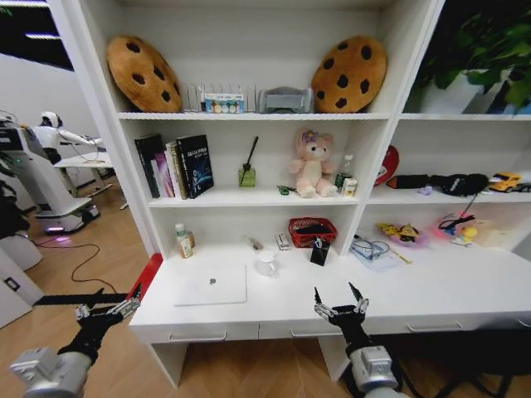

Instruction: Organize the objects on the table.

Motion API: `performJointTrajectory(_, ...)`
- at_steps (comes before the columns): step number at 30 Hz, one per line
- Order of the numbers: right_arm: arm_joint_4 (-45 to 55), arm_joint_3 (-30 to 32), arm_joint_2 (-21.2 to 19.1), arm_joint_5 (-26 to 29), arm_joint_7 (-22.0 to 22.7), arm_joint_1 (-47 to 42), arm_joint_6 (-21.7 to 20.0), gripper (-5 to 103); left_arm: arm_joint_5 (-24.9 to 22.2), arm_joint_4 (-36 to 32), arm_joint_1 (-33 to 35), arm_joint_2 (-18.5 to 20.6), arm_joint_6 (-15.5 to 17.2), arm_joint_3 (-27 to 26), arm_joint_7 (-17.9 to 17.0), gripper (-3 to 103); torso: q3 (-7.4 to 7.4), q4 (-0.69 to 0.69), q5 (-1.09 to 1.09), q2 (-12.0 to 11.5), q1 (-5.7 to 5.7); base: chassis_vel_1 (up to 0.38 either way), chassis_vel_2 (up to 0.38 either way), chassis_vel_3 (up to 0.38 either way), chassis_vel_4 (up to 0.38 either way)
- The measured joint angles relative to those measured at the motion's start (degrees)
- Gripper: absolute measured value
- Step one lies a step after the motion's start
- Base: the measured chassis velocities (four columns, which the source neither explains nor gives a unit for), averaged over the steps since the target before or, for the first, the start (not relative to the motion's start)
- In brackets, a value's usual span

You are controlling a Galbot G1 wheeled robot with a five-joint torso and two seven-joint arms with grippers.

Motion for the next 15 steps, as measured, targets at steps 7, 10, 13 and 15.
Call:
performJointTrajectory(7,0.18,0.09,-0.01,-0.17,-0.06,-0.40,0.00,100,0.00,-0.01,0.00,0.00,0.00,0.00,0.00,100,0.00,0.00,0.03,0.00,0.00,0.311,-0.316,-0.330,0.320)
performJointTrajectory(10,0.18,0.10,-0.08,-0.28,-0.12,-0.58,0.00,100,0.00,0.00,0.00,0.00,0.00,0.00,-0.01,100,-0.01,0.01,-0.07,0.02,-0.02,0.365,-0.375,-0.317,0.362)
performJointTrajectory(13,0.04,0.12,-0.17,-0.34,-0.18,-0.74,0.00,100,0.00,-0.01,0.00,0.00,0.00,0.00,-0.01,100,0.01,0.01,0.07,0.01,-0.01,0.367,-0.376,-0.386,0.375)
performJointTrajectory(15,-0.09,0.08,-0.20,-0.46,-0.26,-0.88,0.00,100,0.00,-0.01,0.00,-0.01,0.01,0.00,-0.01,100,-0.03,0.01,-0.07,0.05,-0.05,0.357,-0.364,-0.375,0.372)
